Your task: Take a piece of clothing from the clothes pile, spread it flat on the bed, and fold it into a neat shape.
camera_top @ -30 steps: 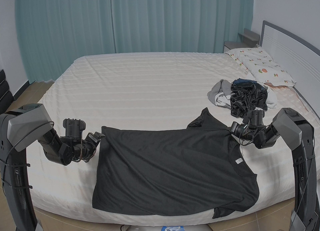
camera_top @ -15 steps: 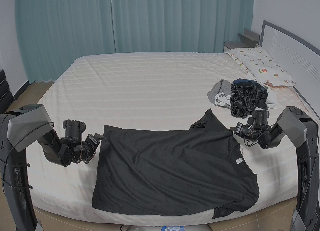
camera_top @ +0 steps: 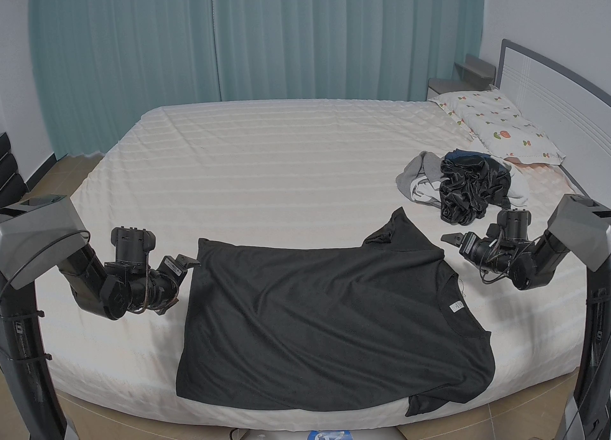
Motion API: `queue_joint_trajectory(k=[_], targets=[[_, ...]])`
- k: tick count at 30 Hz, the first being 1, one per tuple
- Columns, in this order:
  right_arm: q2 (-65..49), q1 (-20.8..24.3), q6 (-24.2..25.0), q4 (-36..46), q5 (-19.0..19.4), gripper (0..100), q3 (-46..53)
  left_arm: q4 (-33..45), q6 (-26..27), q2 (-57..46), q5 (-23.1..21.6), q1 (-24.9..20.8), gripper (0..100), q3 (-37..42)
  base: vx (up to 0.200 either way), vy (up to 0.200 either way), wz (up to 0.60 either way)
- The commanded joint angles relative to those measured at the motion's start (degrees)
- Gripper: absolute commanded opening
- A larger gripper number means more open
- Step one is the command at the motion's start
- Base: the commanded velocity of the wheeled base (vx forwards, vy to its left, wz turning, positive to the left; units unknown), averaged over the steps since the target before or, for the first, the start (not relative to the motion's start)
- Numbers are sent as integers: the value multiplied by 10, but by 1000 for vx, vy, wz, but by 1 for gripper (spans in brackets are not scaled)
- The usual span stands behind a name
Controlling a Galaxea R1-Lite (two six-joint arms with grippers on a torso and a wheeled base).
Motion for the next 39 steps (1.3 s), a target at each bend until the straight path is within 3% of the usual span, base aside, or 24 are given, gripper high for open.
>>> queue_joint_trajectory(k=[1,5,12,18,22,30,39], targets=[[-184,-1,12,-19,1,100,200,-1,0,-58,-10,-23,100,59,-200,0,0],[-231,-11,7,-19,6,100,289,-2,-1,-82,-12,-28,100,116,-200,0,0],[-274,-13,6,-19,5,100,355,-50,5,-87,-10,-35,100,195,-171,0,0],[-270,-11,5,-18,5,100,365,-65,72,-80,-10,-47,100,246,0,0,0],[-266,-9,5,-18,5,100,366,-67,87,-66,-5,-66,100,259,0,0,0],[-266,-6,6,-18,6,100,367,-156,89,-8,52,-102,100,276,0,0,0],[-262,-6,6,-18,6,100,367,-165,114,17,69,-108,100,273,0,0,0]])
